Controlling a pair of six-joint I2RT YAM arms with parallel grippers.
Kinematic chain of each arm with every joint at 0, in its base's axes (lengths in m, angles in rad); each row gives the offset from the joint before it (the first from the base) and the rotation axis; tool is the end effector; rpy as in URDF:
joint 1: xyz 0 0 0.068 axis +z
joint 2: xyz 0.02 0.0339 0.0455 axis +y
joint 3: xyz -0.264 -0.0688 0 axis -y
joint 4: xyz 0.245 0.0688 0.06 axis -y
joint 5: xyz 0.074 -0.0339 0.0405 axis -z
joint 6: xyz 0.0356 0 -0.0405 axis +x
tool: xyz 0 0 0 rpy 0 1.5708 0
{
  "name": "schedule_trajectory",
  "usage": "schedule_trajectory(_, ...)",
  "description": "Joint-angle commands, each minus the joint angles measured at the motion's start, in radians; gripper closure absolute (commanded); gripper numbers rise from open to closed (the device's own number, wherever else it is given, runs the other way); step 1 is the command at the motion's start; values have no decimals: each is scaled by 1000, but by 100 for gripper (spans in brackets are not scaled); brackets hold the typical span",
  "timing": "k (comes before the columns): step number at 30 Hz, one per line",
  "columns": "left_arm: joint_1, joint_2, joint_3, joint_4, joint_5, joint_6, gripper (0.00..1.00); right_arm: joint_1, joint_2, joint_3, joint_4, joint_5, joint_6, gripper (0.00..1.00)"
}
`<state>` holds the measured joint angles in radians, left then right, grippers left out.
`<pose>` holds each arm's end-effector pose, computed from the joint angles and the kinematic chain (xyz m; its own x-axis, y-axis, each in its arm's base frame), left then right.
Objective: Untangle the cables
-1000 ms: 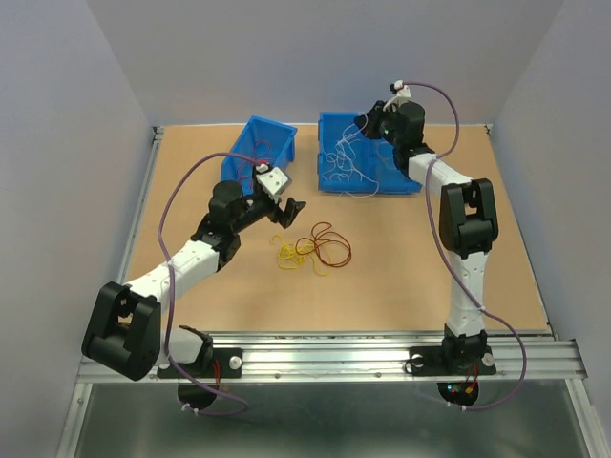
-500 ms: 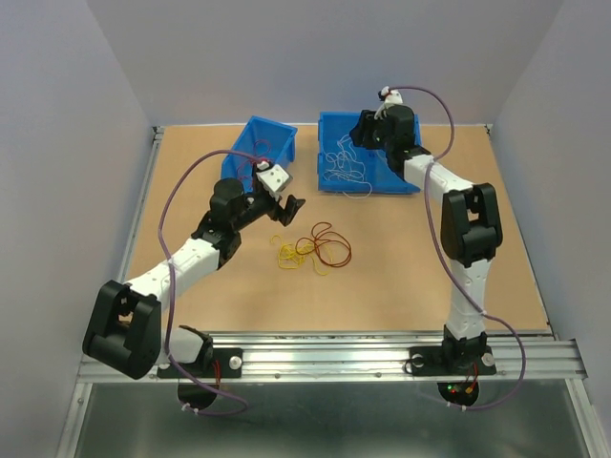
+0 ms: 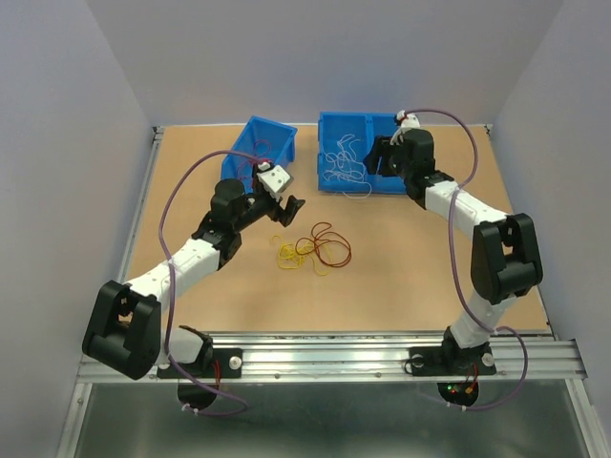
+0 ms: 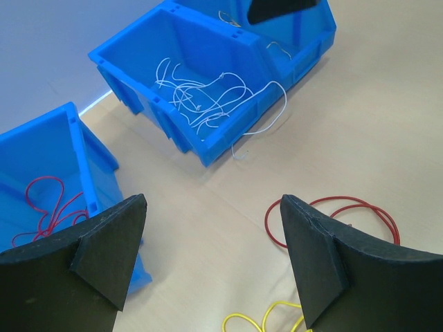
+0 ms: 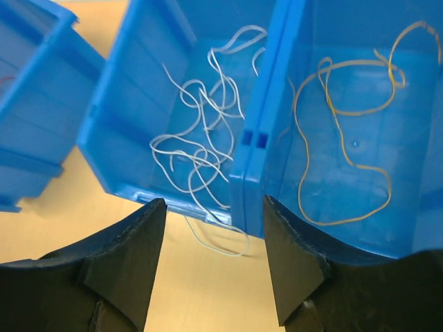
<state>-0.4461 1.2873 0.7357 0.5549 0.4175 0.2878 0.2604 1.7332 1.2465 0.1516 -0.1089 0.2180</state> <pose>0.2579 -0.1394 0.2900 0.2186 0.1831 -0.9585 0.7281 0.6234 0.2851 0.3958 0.1095 0.2765 -0.3871 0.1194 -0.9143 -0.2780 0.9303 0.2391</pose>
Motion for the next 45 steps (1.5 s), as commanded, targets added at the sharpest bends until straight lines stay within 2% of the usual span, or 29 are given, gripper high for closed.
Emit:
schedule_trajectory(1,-6,-37,30,31,-2,14,11,-1,32,-30,-6,38,17,38)
schedule_trajectory(13,-8,-37,28,31,-2,17,11,-1,207,-7,48,21,100,48)
schedule_trajectory(22,-8,-37,27,31,-3,17,11,-1,201,-16,43,20,93,60)
schedule_trajectory(26,-8,-36,28,31,-3,17,11,-1,144,-57,45,49,75,48)
schedule_trajectory(27,-8,-37,27,31,-3,17,11,-1,128,-68,46,54,72,41)
schedule_trajectory(30,-6,-34,28,30,-5,20,11,-3,66,-116,49,67,66,34)
schedule_trajectory(36,-8,-34,28,31,-3,22,11,-1,-30,-183,-1,22,27,32)
schedule_trajectory(45,-8,-37,27,30,-3,21,11,-1,6,-162,-70,-32,24,39)
